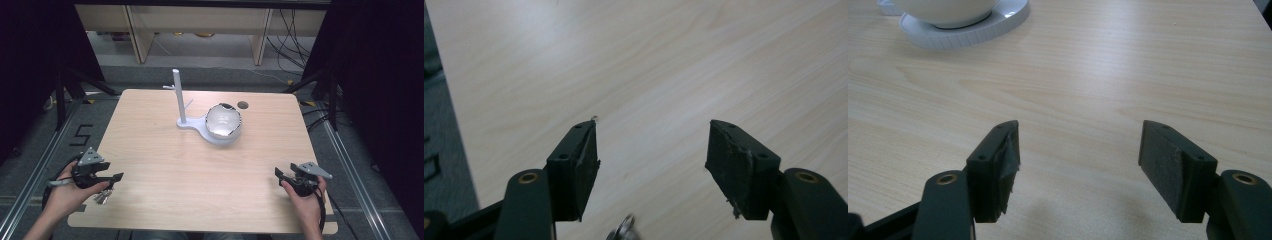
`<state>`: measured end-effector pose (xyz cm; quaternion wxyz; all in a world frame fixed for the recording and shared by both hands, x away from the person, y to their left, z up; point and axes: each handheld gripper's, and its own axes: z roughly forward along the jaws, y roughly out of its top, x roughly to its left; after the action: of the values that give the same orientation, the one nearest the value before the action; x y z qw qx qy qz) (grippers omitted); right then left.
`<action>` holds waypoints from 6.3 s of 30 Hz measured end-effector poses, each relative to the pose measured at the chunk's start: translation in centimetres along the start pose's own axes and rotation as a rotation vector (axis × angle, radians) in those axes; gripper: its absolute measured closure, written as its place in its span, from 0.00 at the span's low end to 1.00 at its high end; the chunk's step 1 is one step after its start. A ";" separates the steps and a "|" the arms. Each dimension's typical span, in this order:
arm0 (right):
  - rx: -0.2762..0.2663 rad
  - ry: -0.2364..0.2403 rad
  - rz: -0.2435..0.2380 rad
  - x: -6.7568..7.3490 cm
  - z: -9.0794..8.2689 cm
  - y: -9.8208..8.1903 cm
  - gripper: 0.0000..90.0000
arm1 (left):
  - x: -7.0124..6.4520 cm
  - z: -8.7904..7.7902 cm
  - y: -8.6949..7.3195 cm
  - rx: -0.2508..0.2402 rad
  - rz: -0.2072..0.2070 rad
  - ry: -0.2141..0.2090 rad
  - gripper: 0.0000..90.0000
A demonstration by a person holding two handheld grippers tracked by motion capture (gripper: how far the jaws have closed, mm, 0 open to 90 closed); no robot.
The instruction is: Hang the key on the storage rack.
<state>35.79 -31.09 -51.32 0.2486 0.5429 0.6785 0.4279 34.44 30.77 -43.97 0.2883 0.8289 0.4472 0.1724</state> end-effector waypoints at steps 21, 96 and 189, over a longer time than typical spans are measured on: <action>0.007 0.003 -0.034 -0.3 0.1 0.1 0.37 | 1.8 3.3 -1.1 0.263 0.094 -0.101 0.72; 0.011 0.013 -0.011 -0.3 0.2 0.1 0.37 | 1.5 6.8 2.5 0.624 0.172 -0.142 0.98; 0.028 0.007 0.013 -0.2 -0.1 0.1 0.37 | 0.1 6.4 17.2 -0.585 -0.149 0.075 0.99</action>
<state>35.80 -31.27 -51.20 0.2359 0.5493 0.6815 0.4220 49.00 21.31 -38.02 0.5100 0.6685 0.4485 0.3030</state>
